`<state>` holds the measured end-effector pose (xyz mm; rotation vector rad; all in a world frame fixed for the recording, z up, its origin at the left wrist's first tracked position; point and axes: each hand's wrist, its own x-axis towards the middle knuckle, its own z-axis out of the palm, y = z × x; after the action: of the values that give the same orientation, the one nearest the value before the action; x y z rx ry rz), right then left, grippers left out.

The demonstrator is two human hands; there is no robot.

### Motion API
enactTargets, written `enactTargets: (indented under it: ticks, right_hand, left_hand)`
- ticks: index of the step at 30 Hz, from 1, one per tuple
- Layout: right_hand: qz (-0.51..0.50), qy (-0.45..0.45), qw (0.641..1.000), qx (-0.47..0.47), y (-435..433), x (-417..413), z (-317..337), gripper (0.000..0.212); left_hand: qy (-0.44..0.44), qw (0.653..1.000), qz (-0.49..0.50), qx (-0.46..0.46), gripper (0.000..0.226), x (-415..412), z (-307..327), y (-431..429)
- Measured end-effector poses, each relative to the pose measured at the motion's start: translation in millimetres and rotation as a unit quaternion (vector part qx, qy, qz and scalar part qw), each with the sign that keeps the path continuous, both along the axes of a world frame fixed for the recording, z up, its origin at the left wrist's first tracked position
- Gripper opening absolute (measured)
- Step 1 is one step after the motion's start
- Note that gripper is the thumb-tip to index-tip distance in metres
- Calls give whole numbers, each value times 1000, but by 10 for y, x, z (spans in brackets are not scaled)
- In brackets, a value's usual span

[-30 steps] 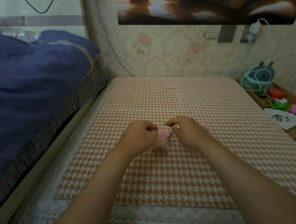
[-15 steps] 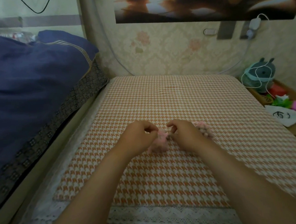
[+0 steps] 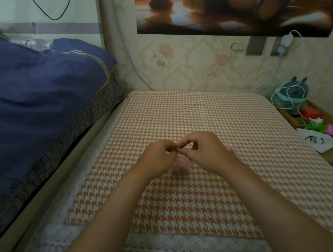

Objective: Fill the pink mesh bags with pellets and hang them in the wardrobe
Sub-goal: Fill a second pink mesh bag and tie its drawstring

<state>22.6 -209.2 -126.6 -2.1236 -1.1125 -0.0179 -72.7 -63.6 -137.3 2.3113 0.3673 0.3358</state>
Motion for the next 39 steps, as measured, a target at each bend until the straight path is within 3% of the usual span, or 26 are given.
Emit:
enactTargets:
  ticks: [4,8,17,21,27,35,39]
  right_hand:
    - [19,-6,1000,-5,-10,54,-45,16]
    - [-35,-8,999,-4,-26,133,-102,18]
    - [-99,9,983,-155,-19,324,-432,20]
    - [-101,-3,979,-178,5,338,-484,17]
    - [-103,-2,983,-154,10,368,-496,6]
    - [-94,51,994,30,29,286,-147,7]
    - [-54,40,996,63,28,134,6,7]
  left_hand:
    - [4,1000,2,1,25,-2,-9,19]
    - [8,1000,10,13,27,24,4,21]
    - [1,1000,7,20,26,47,-10,56]
    - [-9,999,-11,29,25,47,-8,61]
    - [-14,999,-16,44,25,43,-5,55]
    - [-9,999,-15,35,24,35,-40,84]
    - [-10,999,-14,32,25,44,-45,79]
